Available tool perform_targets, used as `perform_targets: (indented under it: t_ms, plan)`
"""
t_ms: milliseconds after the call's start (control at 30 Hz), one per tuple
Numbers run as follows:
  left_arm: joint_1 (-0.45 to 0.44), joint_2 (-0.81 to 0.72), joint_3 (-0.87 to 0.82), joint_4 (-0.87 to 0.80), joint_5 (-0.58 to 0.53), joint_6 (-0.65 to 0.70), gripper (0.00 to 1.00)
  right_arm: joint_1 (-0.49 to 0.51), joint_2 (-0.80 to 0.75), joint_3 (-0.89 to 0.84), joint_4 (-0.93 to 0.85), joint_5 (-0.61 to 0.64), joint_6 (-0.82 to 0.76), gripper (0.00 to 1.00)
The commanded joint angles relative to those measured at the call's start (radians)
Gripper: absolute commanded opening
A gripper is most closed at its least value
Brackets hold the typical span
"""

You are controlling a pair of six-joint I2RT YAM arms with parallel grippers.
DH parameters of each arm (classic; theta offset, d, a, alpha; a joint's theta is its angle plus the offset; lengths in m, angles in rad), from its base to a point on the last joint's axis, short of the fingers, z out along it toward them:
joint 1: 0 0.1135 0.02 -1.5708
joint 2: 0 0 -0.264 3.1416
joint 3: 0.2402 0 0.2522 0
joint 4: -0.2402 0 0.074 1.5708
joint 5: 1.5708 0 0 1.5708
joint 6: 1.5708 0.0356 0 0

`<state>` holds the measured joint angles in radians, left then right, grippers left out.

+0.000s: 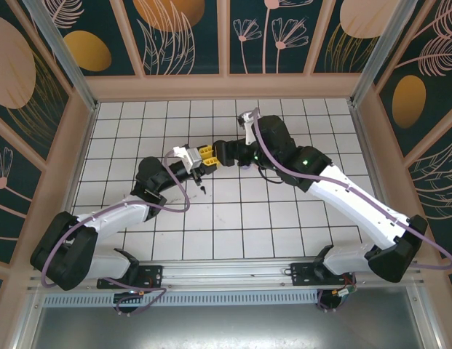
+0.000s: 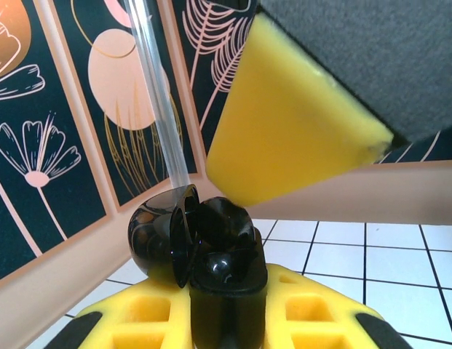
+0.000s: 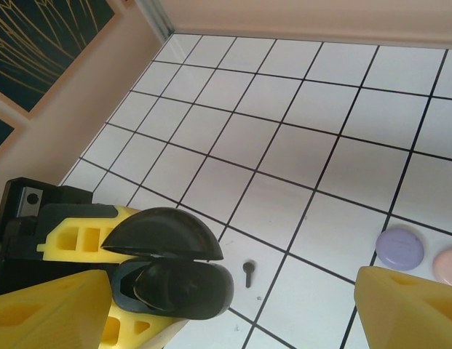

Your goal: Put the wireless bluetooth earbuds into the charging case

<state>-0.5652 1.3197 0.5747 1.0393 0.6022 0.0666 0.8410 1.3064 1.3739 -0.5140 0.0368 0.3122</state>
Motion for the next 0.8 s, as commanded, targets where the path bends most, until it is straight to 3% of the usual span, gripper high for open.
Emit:
perform_targets:
  t_ms: [0, 567, 767]
  plan:
    - [-0.004, -0.010, 0.036, -0.001, 0.026, -0.005, 0.00, -0.003, 0.014, -0.007, -0.013, -0.018, -0.027, 0.87]
    - [-0.004, -0.009, 0.034, 0.001, 0.029, -0.003, 0.00, -0.085, 0.007, -0.031, 0.008, 0.003, 0.021, 0.81]
    - [-0.004, 0.002, 0.036, 0.006, 0.030, -0.006, 0.00, -0.086, -0.039, -0.056, 0.055, -0.063, 0.037, 0.83]
